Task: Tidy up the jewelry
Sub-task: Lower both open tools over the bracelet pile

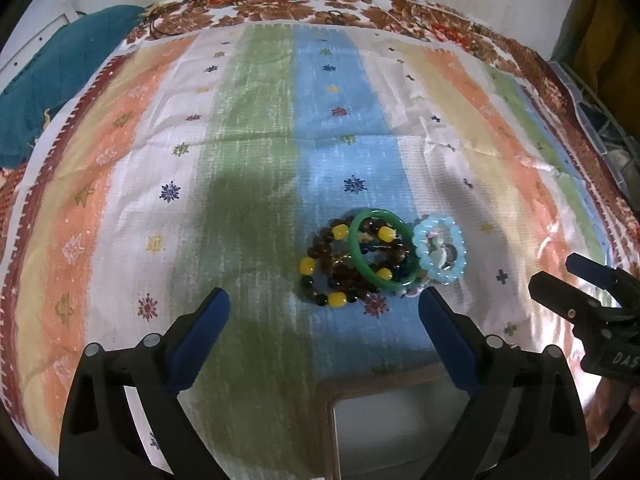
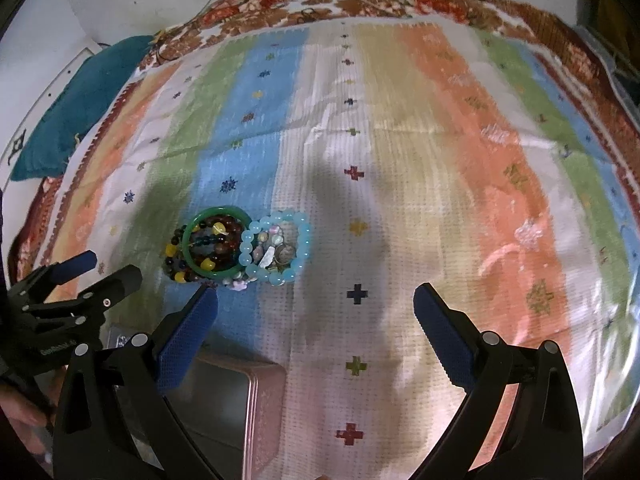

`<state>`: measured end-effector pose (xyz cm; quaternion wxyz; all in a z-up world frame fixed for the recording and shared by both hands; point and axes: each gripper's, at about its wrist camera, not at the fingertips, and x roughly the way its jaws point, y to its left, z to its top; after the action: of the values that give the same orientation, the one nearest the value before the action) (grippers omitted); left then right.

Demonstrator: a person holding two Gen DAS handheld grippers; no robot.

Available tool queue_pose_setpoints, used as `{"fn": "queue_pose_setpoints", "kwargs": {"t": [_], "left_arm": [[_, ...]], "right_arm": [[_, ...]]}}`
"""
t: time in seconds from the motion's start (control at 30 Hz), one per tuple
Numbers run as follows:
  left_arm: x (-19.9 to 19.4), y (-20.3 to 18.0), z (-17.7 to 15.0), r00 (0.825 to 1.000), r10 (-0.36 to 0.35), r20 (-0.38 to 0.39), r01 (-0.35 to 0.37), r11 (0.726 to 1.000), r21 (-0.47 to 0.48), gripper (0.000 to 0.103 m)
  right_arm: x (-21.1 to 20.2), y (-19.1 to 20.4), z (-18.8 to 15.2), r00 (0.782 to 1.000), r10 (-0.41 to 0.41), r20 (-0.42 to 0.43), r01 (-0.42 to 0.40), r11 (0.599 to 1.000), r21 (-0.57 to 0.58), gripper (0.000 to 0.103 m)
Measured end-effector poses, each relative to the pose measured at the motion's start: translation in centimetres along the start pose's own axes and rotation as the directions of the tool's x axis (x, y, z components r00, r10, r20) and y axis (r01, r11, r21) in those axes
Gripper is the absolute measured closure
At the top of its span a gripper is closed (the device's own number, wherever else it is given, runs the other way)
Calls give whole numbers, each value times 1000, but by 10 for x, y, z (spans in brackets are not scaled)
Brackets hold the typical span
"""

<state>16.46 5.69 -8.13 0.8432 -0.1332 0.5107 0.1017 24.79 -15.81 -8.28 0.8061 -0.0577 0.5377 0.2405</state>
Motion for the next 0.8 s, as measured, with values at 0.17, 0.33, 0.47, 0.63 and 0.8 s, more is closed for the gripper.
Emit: {"fn": "queue_pose_setpoints", "kwargs": {"t": [0.17, 0.33, 0.47, 0.63, 0.8], "left_arm": [[9, 2, 1, 999, -39, -20, 39, 999, -15, 16], [17, 1, 4, 999, -37, -31, 37, 999, -17, 19], [27, 2, 7, 997, -46, -56, 44, 998, -36, 31], [36, 3, 9, 996, -47, -74, 43, 998, -52, 33], [38, 1, 13, 996, -63, -65, 60, 997, -47, 33]], "right_arm": [[8, 0, 6, 1000, -4, -5, 4, 1000, 6, 3], [18, -4, 11, 1000, -11, -18, 11, 1000, 19, 3], [28, -4, 16, 999, -31, -28, 32, 999, 24, 3], [40, -2, 23, 998, -46, -33, 47, 999, 14, 4], [50, 1, 26, 998, -50, -49, 50, 999, 7, 4]]}}
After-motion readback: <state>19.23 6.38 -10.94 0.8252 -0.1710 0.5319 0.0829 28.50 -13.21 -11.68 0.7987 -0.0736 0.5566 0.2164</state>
